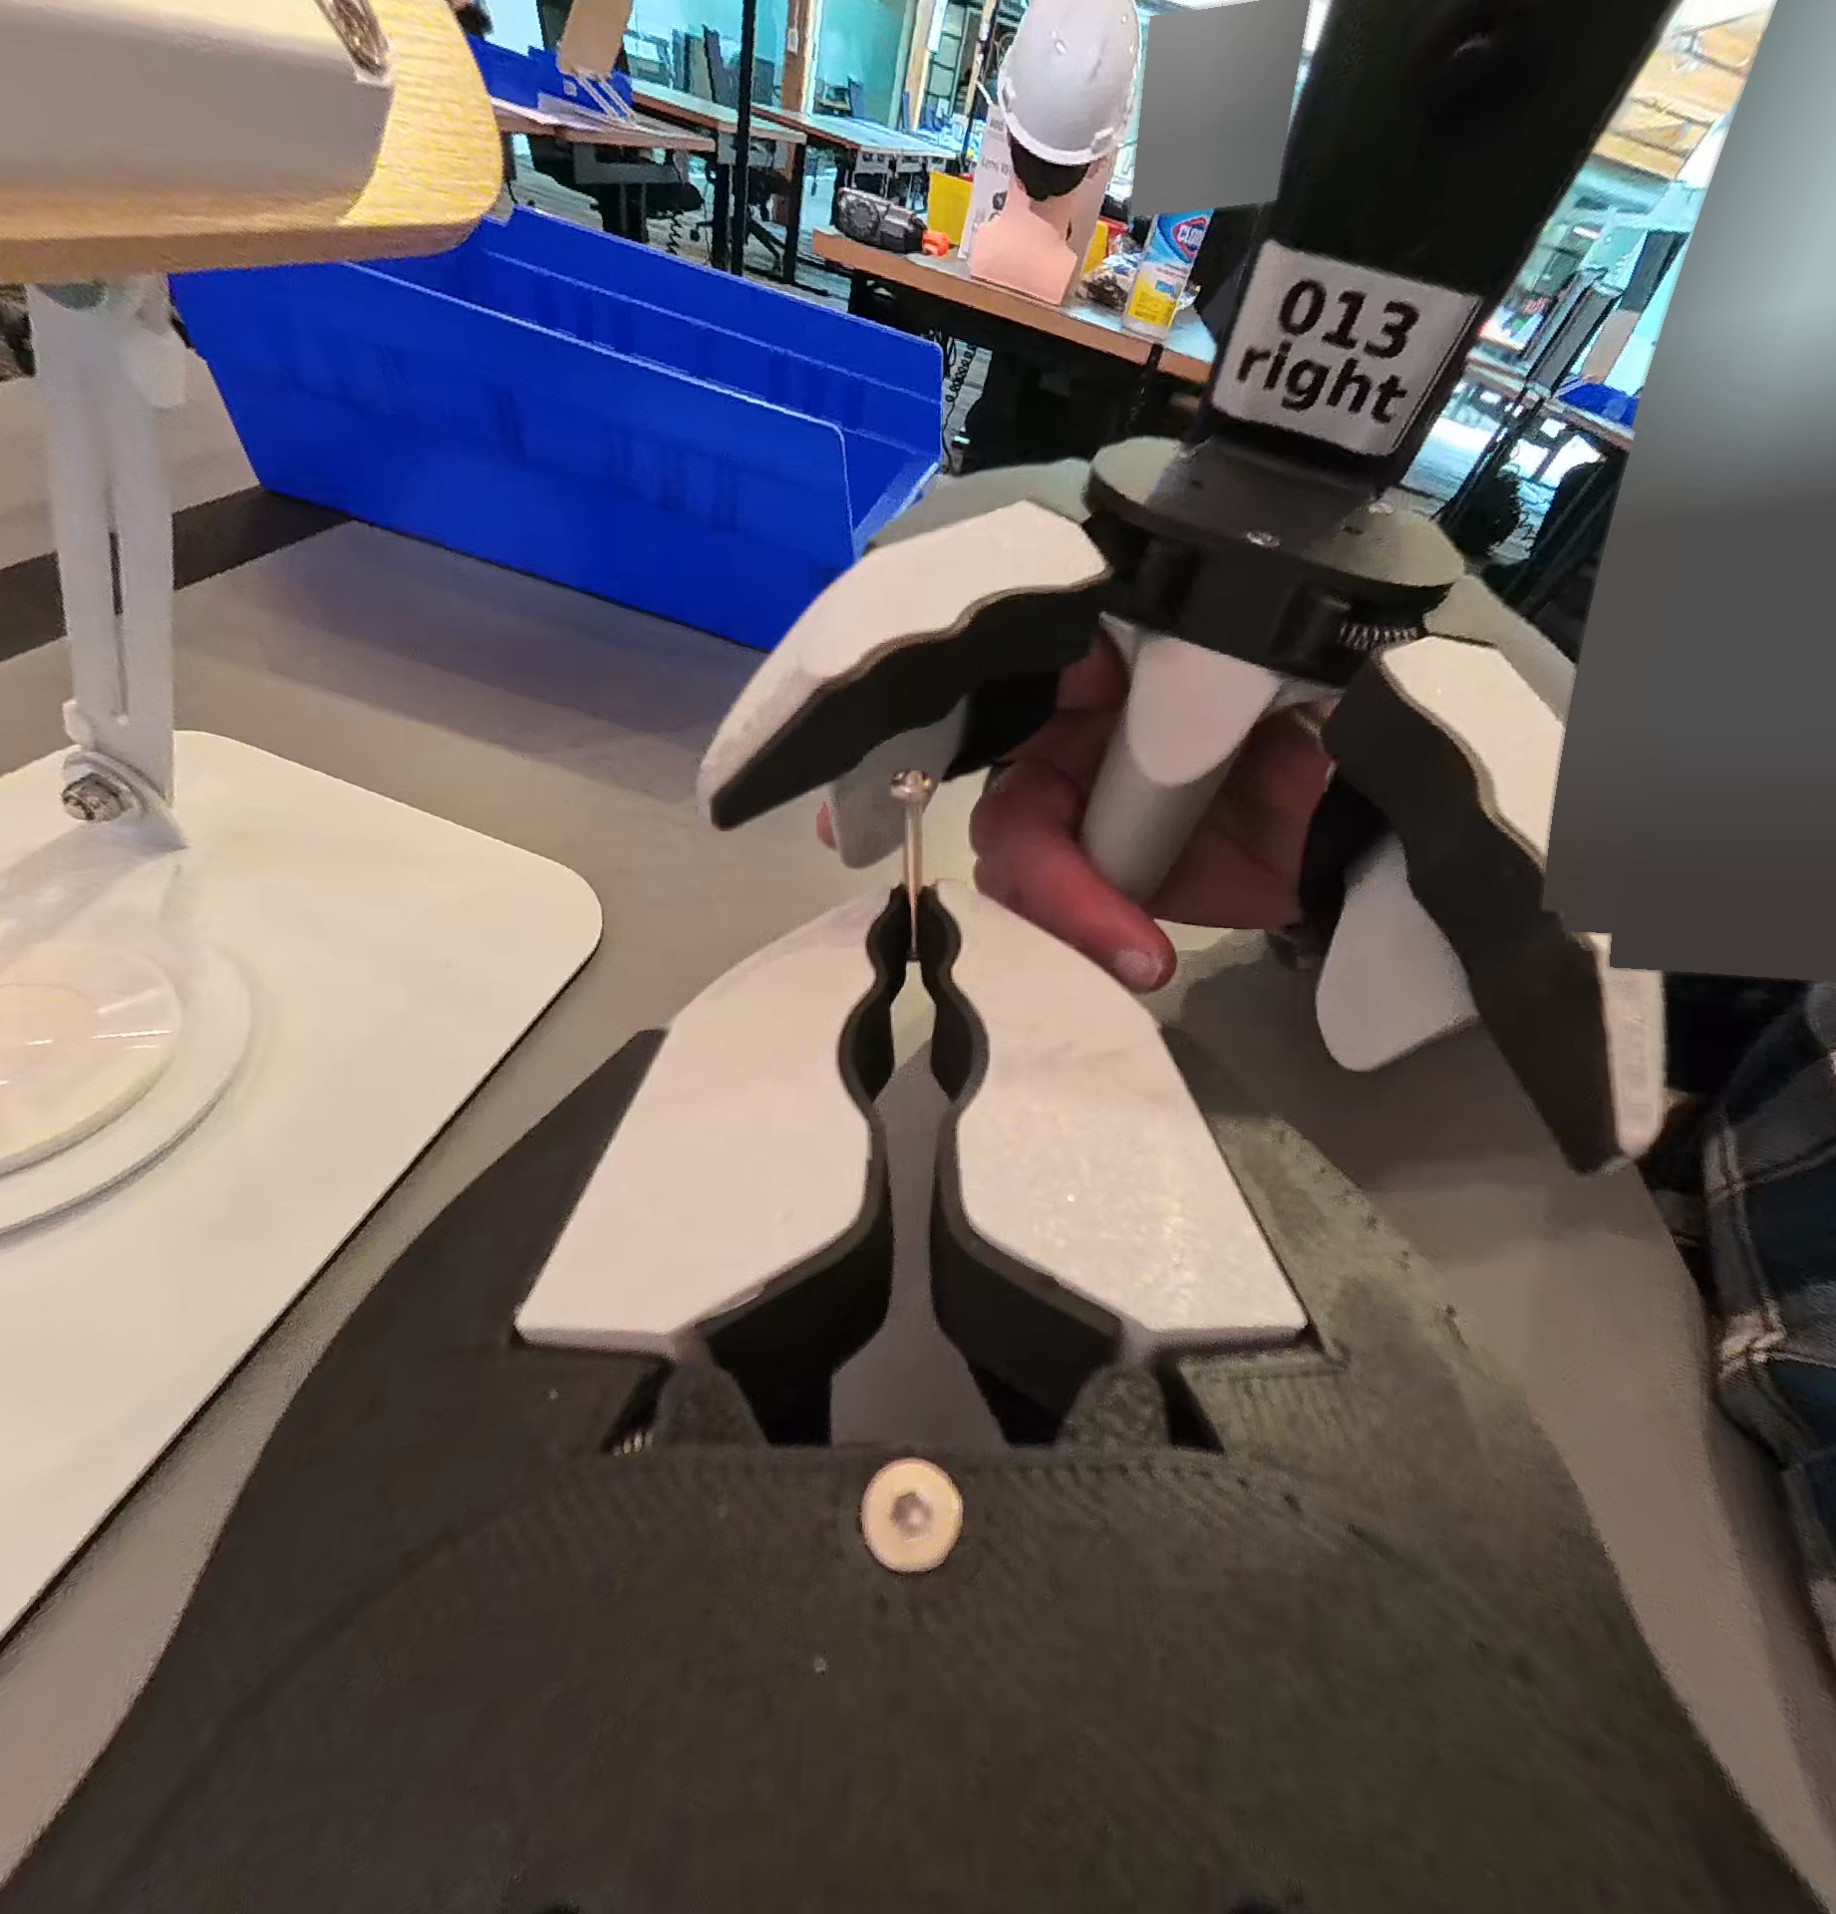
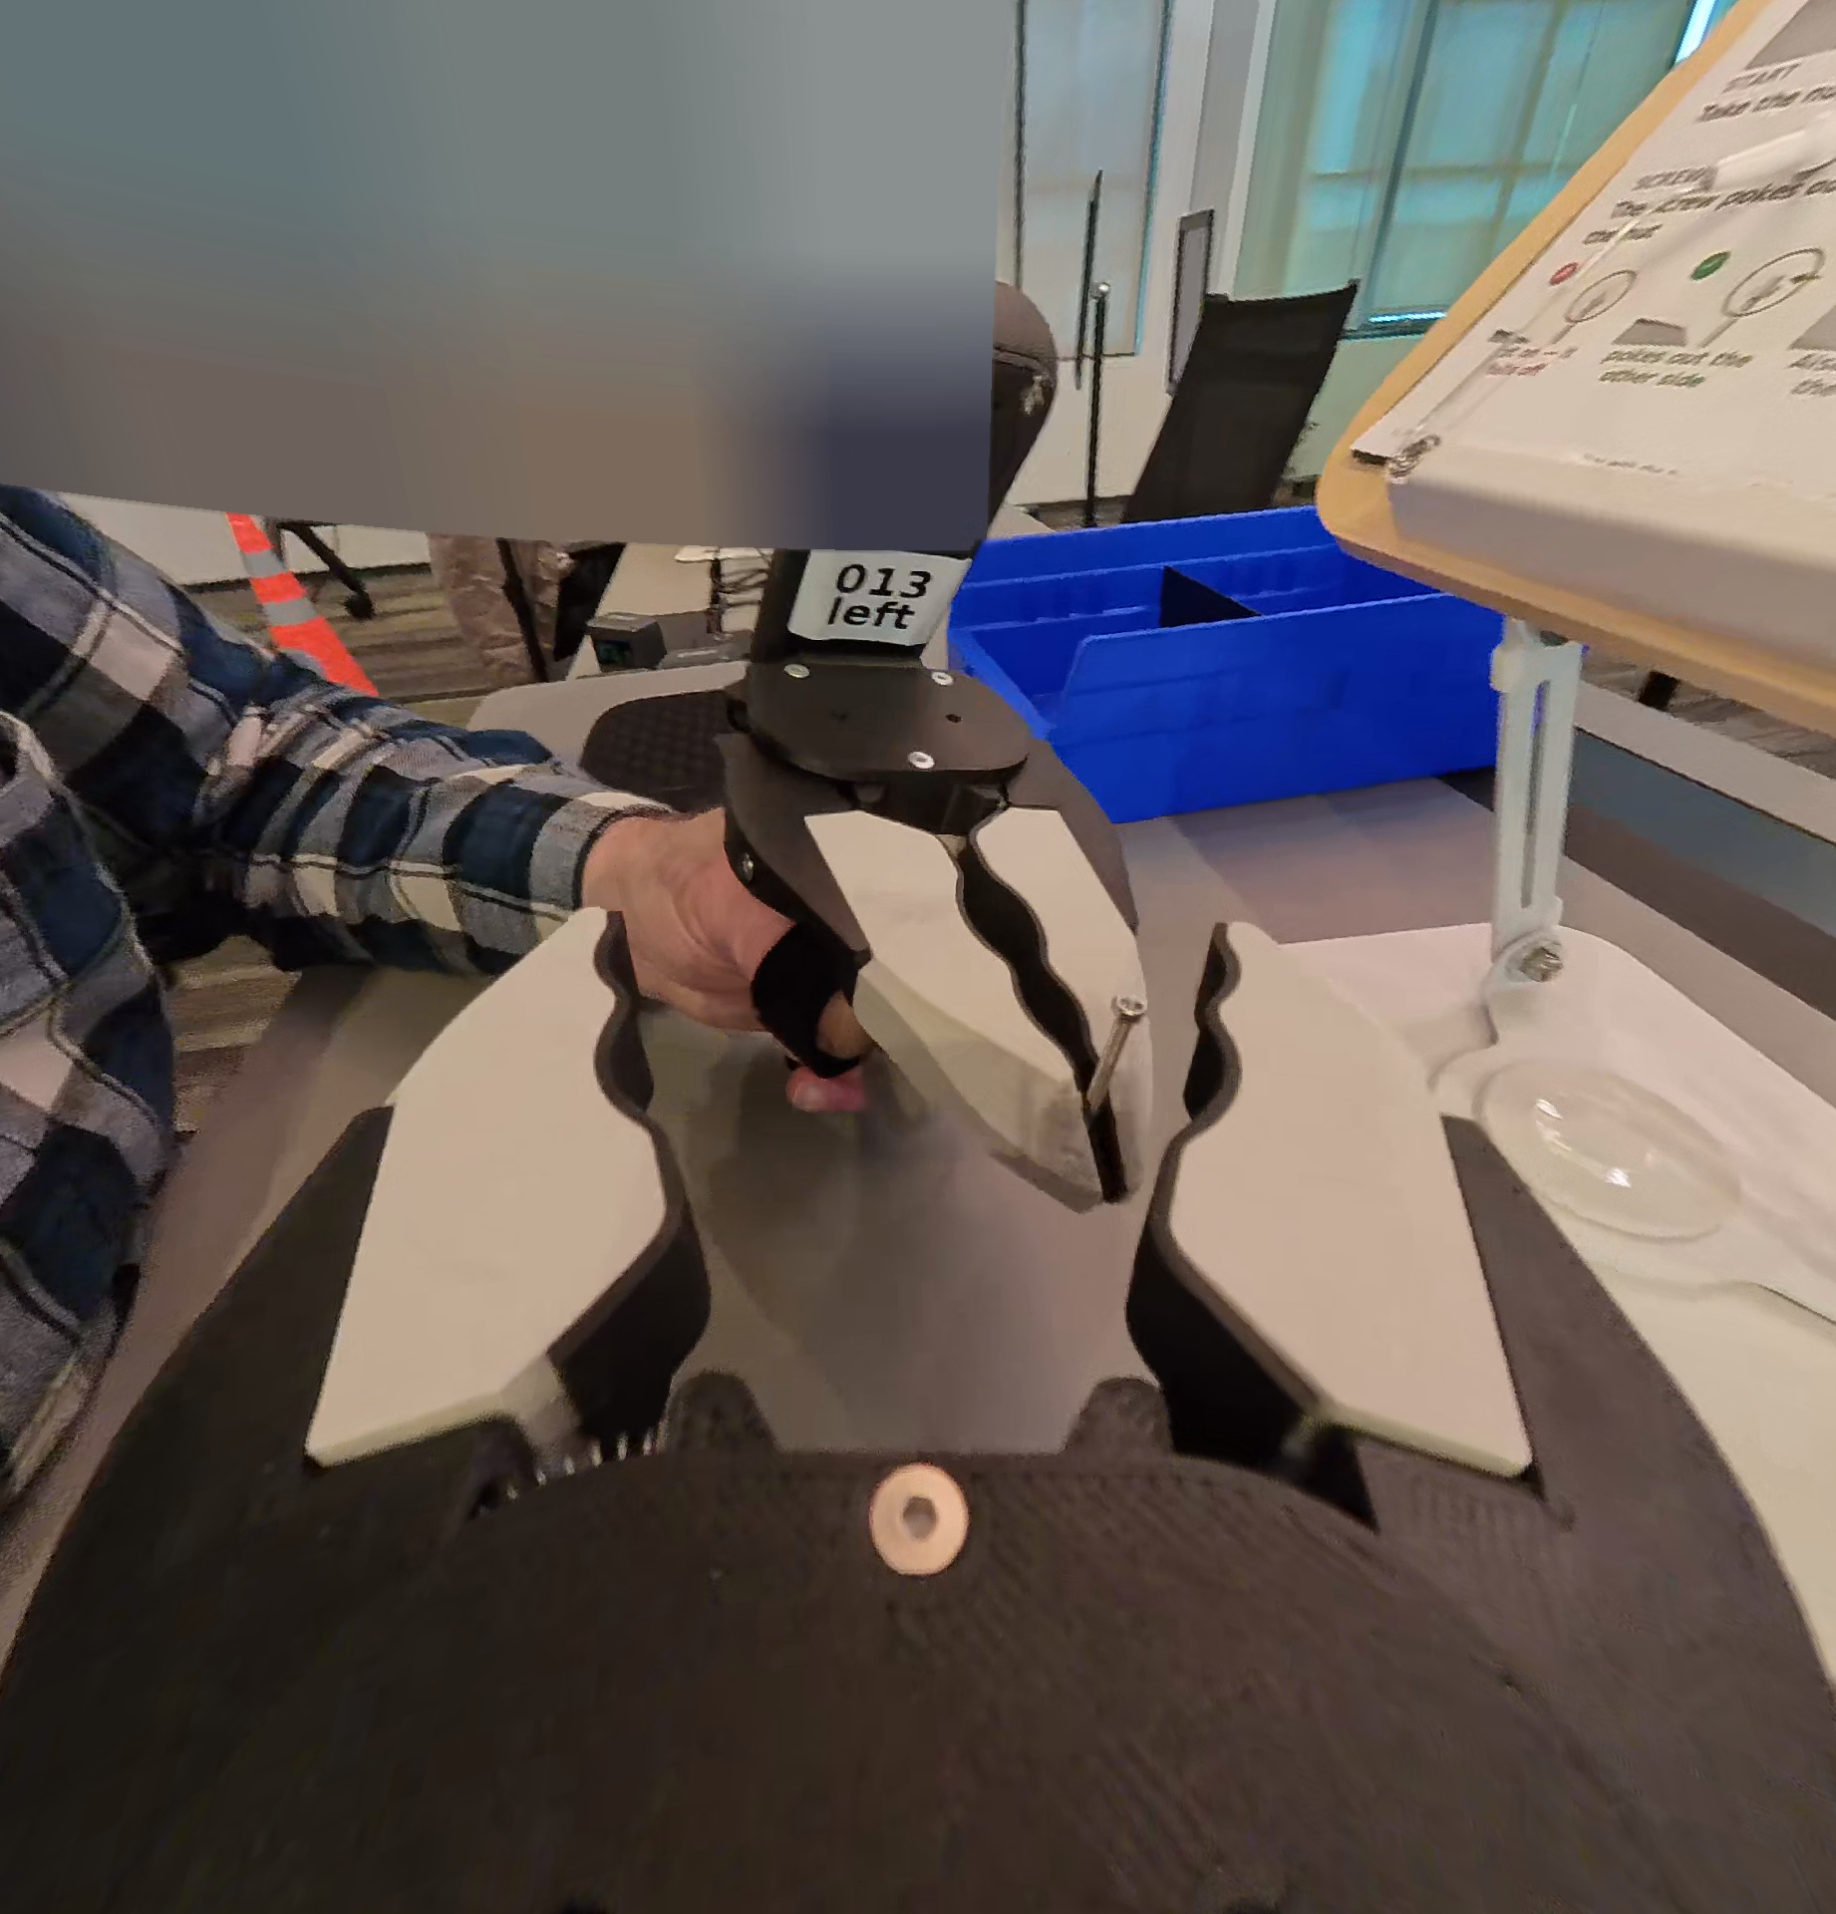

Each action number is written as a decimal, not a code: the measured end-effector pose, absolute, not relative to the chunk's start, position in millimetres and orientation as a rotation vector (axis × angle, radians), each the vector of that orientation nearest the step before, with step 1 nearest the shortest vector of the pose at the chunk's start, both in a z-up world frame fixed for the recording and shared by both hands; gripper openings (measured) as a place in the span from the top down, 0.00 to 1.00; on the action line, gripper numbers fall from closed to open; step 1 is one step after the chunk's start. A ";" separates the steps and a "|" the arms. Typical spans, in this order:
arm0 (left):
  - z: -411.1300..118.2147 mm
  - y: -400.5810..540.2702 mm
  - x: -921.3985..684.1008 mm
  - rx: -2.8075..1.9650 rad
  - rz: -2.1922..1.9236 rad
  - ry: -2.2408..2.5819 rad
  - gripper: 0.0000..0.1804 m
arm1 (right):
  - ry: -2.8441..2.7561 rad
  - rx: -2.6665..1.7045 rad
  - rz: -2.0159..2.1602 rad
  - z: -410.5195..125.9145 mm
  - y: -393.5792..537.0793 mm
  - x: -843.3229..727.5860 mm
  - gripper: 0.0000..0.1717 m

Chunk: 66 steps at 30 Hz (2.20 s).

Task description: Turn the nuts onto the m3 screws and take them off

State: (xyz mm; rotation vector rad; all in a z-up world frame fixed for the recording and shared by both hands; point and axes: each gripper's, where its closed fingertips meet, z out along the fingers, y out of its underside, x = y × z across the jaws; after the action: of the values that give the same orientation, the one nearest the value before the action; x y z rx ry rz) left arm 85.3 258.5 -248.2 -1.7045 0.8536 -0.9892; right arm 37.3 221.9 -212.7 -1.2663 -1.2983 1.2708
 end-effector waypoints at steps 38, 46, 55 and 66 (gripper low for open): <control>-242.6 260.7 77.1 -1.727 -1.089 0.810 0.99 | -1.251 -1.233 1.391 -204.4 223.2 37.0 0.37; -243.9 266.7 67.3 -1.739 -1.068 0.772 0.99 | -1.272 -1.228 1.403 -204.1 209.7 45.2 0.36; -242.1 261.1 74.2 -1.729 -1.057 0.816 0.99 | -1.217 -1.301 1.309 -203.2 237.5 44.1 0.46; -243.0 261.2 72.8 -1.737 -1.051 0.799 0.99 | -1.280 -1.274 1.342 -203.0 215.2 47.4 0.44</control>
State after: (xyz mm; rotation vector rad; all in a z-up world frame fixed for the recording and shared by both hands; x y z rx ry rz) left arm 72.8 261.2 -243.0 -1.7369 0.7992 -1.0514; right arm 47.4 215.2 -203.0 -1.2745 -1.2800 1.3420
